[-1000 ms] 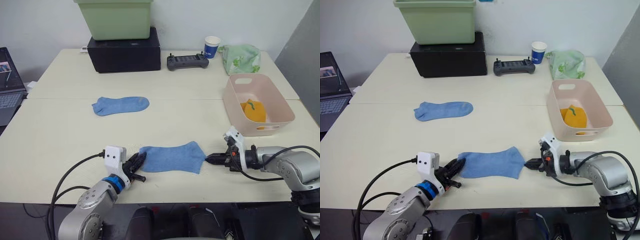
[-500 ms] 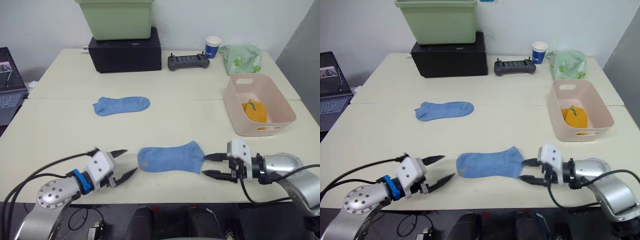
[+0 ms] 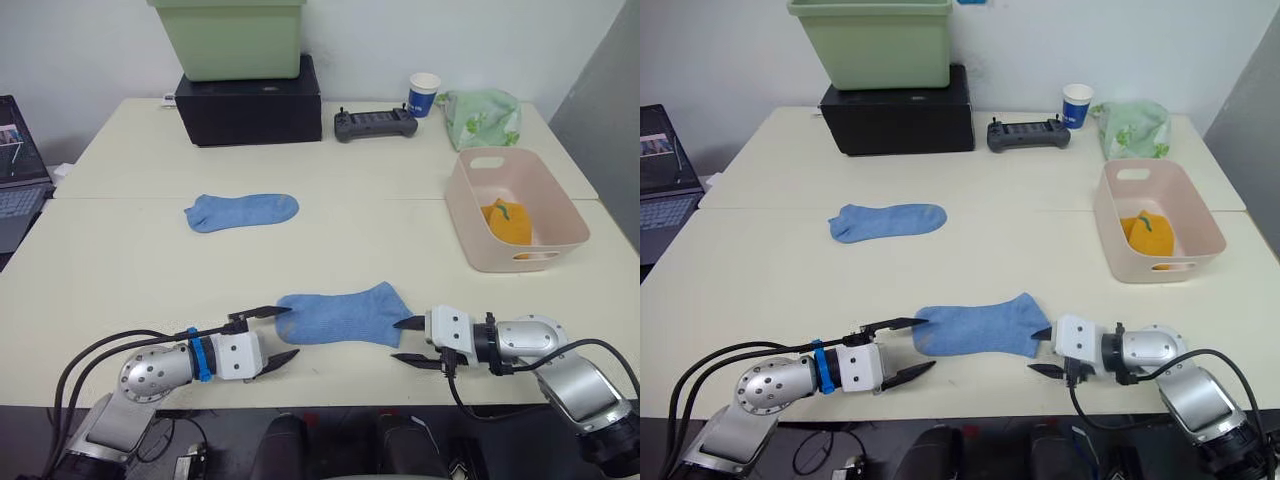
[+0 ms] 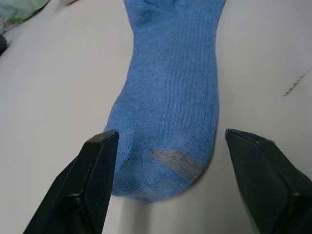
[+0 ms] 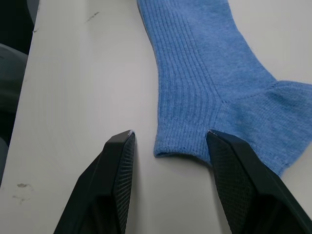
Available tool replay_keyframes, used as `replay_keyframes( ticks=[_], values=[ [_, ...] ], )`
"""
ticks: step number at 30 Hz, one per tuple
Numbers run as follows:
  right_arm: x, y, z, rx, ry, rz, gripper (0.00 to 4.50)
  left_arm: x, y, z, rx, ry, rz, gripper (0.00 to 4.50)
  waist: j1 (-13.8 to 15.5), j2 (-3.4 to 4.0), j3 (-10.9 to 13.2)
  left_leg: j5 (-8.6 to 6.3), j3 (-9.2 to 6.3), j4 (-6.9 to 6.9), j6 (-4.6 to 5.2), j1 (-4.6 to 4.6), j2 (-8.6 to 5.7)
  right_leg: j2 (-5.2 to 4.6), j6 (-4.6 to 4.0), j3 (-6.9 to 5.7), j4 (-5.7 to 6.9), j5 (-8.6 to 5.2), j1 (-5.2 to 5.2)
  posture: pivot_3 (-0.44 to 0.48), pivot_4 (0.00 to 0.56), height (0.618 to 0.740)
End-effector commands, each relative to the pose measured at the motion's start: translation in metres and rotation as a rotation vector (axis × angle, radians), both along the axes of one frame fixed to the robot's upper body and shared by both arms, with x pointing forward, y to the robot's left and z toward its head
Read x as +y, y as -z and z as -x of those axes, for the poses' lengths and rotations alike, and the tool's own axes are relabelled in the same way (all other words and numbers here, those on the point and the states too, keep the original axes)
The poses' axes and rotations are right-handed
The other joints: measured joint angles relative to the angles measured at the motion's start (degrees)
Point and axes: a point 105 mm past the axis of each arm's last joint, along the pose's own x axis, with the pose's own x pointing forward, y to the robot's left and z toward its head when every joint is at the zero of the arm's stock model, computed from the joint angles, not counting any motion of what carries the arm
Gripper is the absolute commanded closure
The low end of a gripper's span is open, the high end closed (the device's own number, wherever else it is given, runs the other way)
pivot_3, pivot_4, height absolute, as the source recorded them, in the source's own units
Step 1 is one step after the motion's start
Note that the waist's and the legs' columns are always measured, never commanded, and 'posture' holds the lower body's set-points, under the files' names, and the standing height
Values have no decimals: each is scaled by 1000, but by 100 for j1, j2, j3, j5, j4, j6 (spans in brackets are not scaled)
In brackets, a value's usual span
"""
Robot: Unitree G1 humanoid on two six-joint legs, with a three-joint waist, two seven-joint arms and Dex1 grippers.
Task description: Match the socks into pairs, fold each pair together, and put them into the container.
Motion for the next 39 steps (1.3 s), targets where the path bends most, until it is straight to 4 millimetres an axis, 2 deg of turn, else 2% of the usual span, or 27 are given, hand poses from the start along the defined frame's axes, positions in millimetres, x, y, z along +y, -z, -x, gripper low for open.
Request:
replay_keyframes(
  ticks=[1,4,8,9,10,12,14,19,23,26,28,31,33,35,39],
  values=[
    [5,-3,-2,-40,-15,-8,2005,7,12,0,34,-24,-32,1725,-2,0,-2,0,1,0,0,2,0,0,0,1,2,0,1,0,150,740],
    [5,-4,-7,-57,-11,-15,2628,8,14,3,46,-16,-28,2700,-10,1,-2,0,1,0,0,7,1,0,0,1,10,0,1,0,150,740],
    [4,-7,-14,-74,2,-33,4081,7,14,3,45,-15,-24,4050,-14,1,-2,0,2,2,0,8,1,1,0,2,22,0,-2,0,150,740],
    [4,-8,-14,-75,2,-38,4388,7,14,3,44,-17,-22,4309,-13,4,-4,0,1,2,0,8,1,1,0,1,23,0,-2,0,150,740],
    [3,-10,-15,-76,3,-46,4490,7,14,3,44,-19,-21,4468,-12,7,-6,0,1,2,0,8,0,0,0,1,26,0,-2,0,150,740],
    [3,-15,-17,-68,16,-79,4490,7,12,2,46,-22,-16,4468,-14,8,-6,0,4,2,0,9,-1,0,0,3,31,0,-5,0,150,740],
    [3,-24,-15,-48,12,-115,4490,2,2,1,66,-19,30,4468,-13,8,-6,0,1,2,0,9,0,1,0,1,39,0,-6,0,150,740],
    [4,-38,4,20,-68,-130,4490,-9,-23,15,165,71,84,4468,-15,6,-4,0,-2,7,0,4,1,1,1,-1,44,-1,-10,0,150,740],
    [7,-56,31,157,-148,-164,4490,-9,-44,39,406,137,99,4468,-20,6,-2,0,-6,6,0,4,10,0,0,-3,46,-1,-12,0,150,740],
    [9,-64,51,345,-175,-194,4490,-9,-62,61,722,162,177,4468,-23,0,2,0,-11,7,0,4,11,-1,0,-9,51,-2,-9,0,150,740],
    [11,-64,53,436,-161,-204,4490,-6,-64,68,869,155,182,4468,-23,0,2,0,-15,9,0,6,12,-3,0,-12,50,-3,-8,0,150,740],
    [8,-52,42,473,-107,-154,4490,1,-51,57,885,89,138,4468,-22,4,3,0,-9,8,0,11,5,3,4,-11,49,-5,-9,0,150,740],
    [6,-43,28,445,-63,-134,4490,5,-46,40,869,28,156,4468,-15,1,4,0,-10,9,0,7,1,11,8,-10,48,-9,-12,0,150,740],
    [3,-32,5,382,5,-129,4490,9,-38,14,812,-44,152,4468,-5,-1,5,0,-11,11,1,7,-4,13,7,-13,45,-10,-11,0,150,740],
    [1,-29,-24,298,83,-138,4490,7,-35,-14,737,-95,148,4468,-13,-2,5,0,0,16,0,-8,-10,16,-3,-14,47,-3,-27,0,150,740]
  ],
)
